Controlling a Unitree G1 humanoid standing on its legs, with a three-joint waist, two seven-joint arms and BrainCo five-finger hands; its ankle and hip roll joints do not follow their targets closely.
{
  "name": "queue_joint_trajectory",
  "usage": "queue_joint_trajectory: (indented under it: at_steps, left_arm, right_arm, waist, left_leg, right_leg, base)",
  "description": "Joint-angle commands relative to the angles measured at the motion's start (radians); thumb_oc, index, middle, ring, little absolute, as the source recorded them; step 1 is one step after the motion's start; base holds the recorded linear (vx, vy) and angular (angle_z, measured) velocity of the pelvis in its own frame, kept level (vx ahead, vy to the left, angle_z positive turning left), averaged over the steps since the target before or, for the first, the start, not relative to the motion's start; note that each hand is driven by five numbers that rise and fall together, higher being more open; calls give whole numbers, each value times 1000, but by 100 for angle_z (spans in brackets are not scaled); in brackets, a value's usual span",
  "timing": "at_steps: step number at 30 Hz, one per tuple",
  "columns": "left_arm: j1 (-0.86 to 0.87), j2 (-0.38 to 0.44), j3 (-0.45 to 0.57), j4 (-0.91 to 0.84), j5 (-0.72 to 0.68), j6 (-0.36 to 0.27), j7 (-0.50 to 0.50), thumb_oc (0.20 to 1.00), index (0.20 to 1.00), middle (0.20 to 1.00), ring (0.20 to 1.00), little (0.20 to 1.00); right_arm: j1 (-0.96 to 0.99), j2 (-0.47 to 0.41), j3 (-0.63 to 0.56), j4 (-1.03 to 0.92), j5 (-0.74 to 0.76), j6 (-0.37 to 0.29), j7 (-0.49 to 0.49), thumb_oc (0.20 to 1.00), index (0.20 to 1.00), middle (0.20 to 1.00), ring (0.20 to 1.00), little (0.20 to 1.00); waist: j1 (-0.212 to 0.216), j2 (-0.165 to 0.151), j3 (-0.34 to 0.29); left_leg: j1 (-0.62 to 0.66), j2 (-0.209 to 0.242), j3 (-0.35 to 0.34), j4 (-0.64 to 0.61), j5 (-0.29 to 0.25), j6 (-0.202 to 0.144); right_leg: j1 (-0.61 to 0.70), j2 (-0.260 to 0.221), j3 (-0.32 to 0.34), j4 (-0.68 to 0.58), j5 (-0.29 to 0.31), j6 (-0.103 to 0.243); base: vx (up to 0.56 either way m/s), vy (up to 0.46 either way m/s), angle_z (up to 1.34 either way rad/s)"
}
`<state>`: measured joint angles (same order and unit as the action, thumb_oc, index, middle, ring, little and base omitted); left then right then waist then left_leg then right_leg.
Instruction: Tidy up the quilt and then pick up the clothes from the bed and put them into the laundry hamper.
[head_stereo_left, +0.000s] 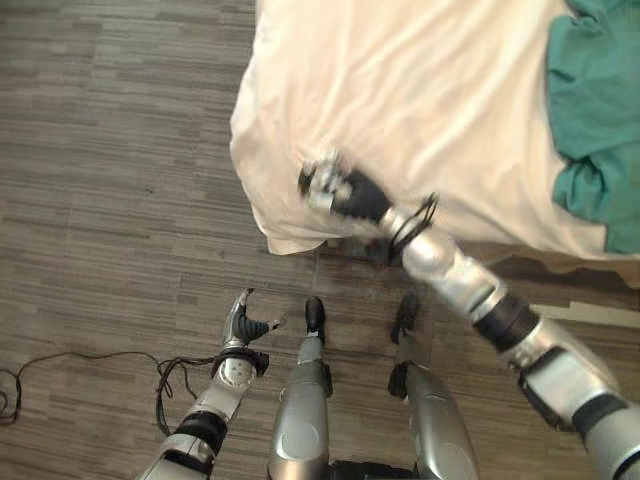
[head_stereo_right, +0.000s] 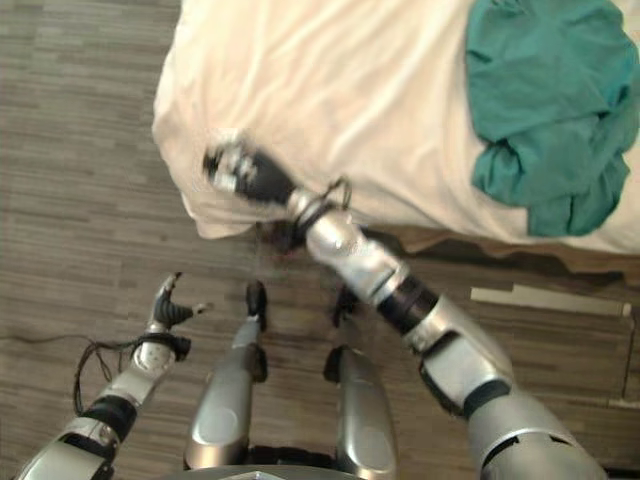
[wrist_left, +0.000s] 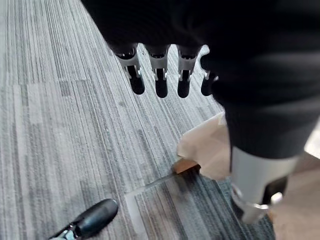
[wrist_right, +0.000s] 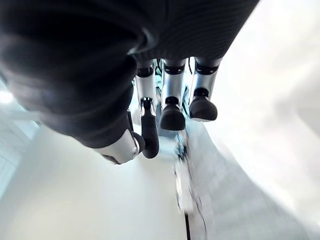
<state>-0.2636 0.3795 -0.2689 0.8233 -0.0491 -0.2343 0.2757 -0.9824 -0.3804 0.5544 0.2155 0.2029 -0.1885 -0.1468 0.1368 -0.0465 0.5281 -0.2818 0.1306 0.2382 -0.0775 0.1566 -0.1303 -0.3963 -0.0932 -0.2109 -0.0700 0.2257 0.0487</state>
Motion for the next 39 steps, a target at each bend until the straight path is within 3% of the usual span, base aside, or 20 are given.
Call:
queue_joint_trajectory:
  at_steps: [1, 4, 8, 10, 13, 16, 18, 20, 22, 23, 25, 27, 28, 29, 30, 31, 32, 34, 36, 39]
  left_arm:
    - [-39, 6, -39, 7, -140, -46, -12, 1000, 1000, 1000, 1000, 1000]
    - [-28, 6, -29, -27, -191, -45, -54, 1000, 1000, 1000, 1000, 1000]
    - [2, -20, -12, -35, -206, -28, -101, 1000, 1000, 1000, 1000, 1000]
    - [29, -38, -14, -37, -209, -5, -153, 1000, 1000, 1000, 1000, 1000]
    - [38, -46, -48, 1, -145, 18, -181, 1000, 1000, 1000, 1000, 1000]
    - [71, -62, -61, 103, 15, 60, -199, 1000, 1000, 1000, 1000, 1000]
    - [93, -70, -36, 134, 13, 67, -186, 1000, 1000, 1000, 1000, 1000]
    - [121, -83, -25, 186, 33, 71, -180, 1000, 1000, 1000, 1000, 1000]
    - [137, -88, -26, 231, 63, 92, -175, 1000, 1000, 1000, 1000, 1000]
    - [137, -87, -26, 232, 64, 91, -175, 1000, 1000, 1000, 1000, 1000]
    - [146, -93, -26, 338, 157, 106, -142, 1000, 1000, 1000, 1000, 1000]
    - [141, -89, -38, 332, 184, 90, -94, 1000, 1000, 1000, 1000, 1000]
    - [146, -87, -30, 327, 184, 93, -72, 1000, 1000, 1000, 1000, 1000]
    - [148, -87, -27, 324, 173, 101, -59, 1000, 1000, 1000, 1000, 1000]
    - [146, -93, -28, 314, 151, 91, -36, 1000, 1000, 1000, 1000, 1000]
    - [145, -92, -28, 314, 151, 91, -36, 1000, 1000, 1000, 1000, 1000]
    - [135, -112, -25, 326, 139, 85, -22, 1000, 1000, 1000, 1000, 1000]
    - [131, -120, -21, 330, 130, 81, -16, 1000, 1000, 1000, 1000, 1000]
    - [121, -136, -34, 323, 127, 77, -11, 1000, 1000, 1000, 1000, 1000]
    - [129, -145, -49, 309, 130, 84, -14, 1000, 1000, 1000, 1000, 1000]
  right_arm:
    - [-106, -46, -76, 20, -40, -52, -135, 200, 200, 200, 200, 200]
    - [-120, -131, -131, 134, -66, -11, -180, 200, 200, 200, 200, 200]
    - [96, -200, -252, 284, -31, -4, -197, 200, 200, 200, 200, 200]
    - [389, -169, -379, 316, 20, -13, -169, 200, 200, 200, 200, 200]
    - [570, -125, -425, 319, 26, -7, -133, 200, 200, 200, 200, 200]
    - [881, -42, -458, 451, -41, 35, -59, 200, 200, 200, 200, 200]
    - [970, 12, -450, 551, -60, 54, -32, 1000, 1000, 1000, 1000, 1000]
    - [1018, 62, -442, 648, -78, 70, -16, 1000, 1000, 1000, 1000, 1000]
    - [1038, 97, -408, 696, -102, 76, -17, 1000, 1000, 1000, 1000, 1000]
    - [1037, 98, -407, 698, -102, 75, -17, 1000, 1000, 1000, 1000, 1000]
    - [1041, 136, -360, 816, -128, 81, -15, 1000, 1000, 1000, 1000, 1000]
    - [1028, 149, -319, 879, -148, 80, -15, 1000, 1000, 1000, 1000, 1000]
    - [1026, 142, -297, 895, -178, 85, -25, 1000, 1000, 1000, 1000, 1000]
    - [1015, 137, -282, 910, -187, 91, -25, 1000, 1000, 1000, 1000, 1000]
    - [976, 119, -264, 928, -209, 105, -40, 1000, 1000, 1000, 1000, 1000]
    - [976, 120, -265, 928, -209, 105, -40, 1000, 1000, 1000, 1000, 1000]
    - [946, 116, -260, 947, -222, 113, -53, 1000, 1000, 1000, 1000, 1000]
    - [932, 112, -260, 948, -222, 112, -58, 1000, 1000, 1000, 1000, 1000]
    - [917, 111, -257, 953, -211, 110, -55, 1000, 1000, 1000, 1000, 1000]
    - [921, 106, -250, 959, -227, 118, -51, 1000, 1000, 1000, 1000, 1000]
  waist:
    - [6, 16, -14]
    - [-9, 23, -21]
    - [-40, 28, -26]
    - [-80, 28, -42]
    - [-121, 21, -57]
    - [-190, 8, -145]
    - [-213, 11, -180]
    - [-207, 20, -207]
    - [-209, 19, -237]
    - [-208, 18, -238]
    - [-202, 19, -288]
    - [-201, 11, -318]
    - [-181, 4, -314]
    - [-163, -11, -303]
    - [-95, -47, -278]
    - [-95, -47, -278]
    - [-59, -62, -262]
    - [-51, -54, -260]
    - [-27, -33, -267]
    - [6, -6, -289]
  left_leg:
    - [-84, 44, -41, 52, -49, -34]
    - [-149, 43, -40, 96, -57, -35]
    - [-153, 42, -47, 150, -96, -16]
    - [-96, 35, -53, 156, -130, 1]
    - [-13, 29, -39, 146, -149, 9]
    - [172, 14, -1, 57, -154, 20]
    - [260, 15, 32, -1, -144, 20]
    - [346, 53, 124, -10, -174, -4]
    - [398, 73, 217, -10, -175, -9]
    - [399, 74, 218, -10, -176, -11]
    - [459, 108, 295, 27, -130, -25]
    - [461, 189, 306, 180, -7, -68]
    - [442, 236, 267, 334, 50, -87]
    - [414, 245, 192, 428, 79, -68]
    - [258, 115, -35, 618, -39, 16]
    - [255, 115, -35, 620, -40, 17]
    - [155, -18, -167, 608, -123, 59]
    - [137, -15, -186, 549, -151, 58]
    - [129, -32, -207, 297, -159, 59]
    - [146, -75, -311, 62, -85, 54]
  right_leg:
    - [-91, -126, 24, 151, -142, 136]
    - [-140, -127, 32, 164, -141, 137]
    - [-144, -130, 44, 192, -156, 136]
    - [-83, -139, 46, 197, -173, 136]
    - [-12, -145, 55, 197, -178, 141]
    - [139, -142, 64, 161, -188, 152]
    - [173, -128, 59, 167, -184, 157]
    - [183, -159, -116, 233, -192, 172]
    - [192, -173, -302, 299, -206, 153]
    - [190, -173, -300, 303, -209, 153]
    - [225, -111, -378, 272, -265, 106]
    - [285, 1, -301, 174, -301, 49]
    - [322, 41, -274, 126, -303, 21]
    - [349, 63, -209, 98, -304, -4]
    - [405, 76, -84, 28, -289, -9]
    - [404, 76, -85, 27, -288, -8]
    - [421, 57, 48, 7, -271, 16]
    - [435, 49, 93, -10, -274, 36]
    - [469, 40, 157, -17, -295, 63]
    - [524, 67, 225, -4, -321, 57]
  base:
    - [-34, -20, -13]
    - [-26, -24, 2]
    - [-4, 32, 3]
    - [99, 85, 1]
    - [159, 111, 14]
    - [262, 103, -1]
    - [247, 29, -35]
    - [221, 8, -88]
    - [158, -61, -192]
    - [341, -256, -248]
    - [359, -322, -247]
    - [325, -411, -224]
    - [359, -389, -192]
    - [429, -317, -189]
    - [294, -165, -138]
    - [310, 57, -215]
    - [141, 123, -207]
    - [273, 179, -247]
    - [476, 289, -147]
    - [433, 221, -119]
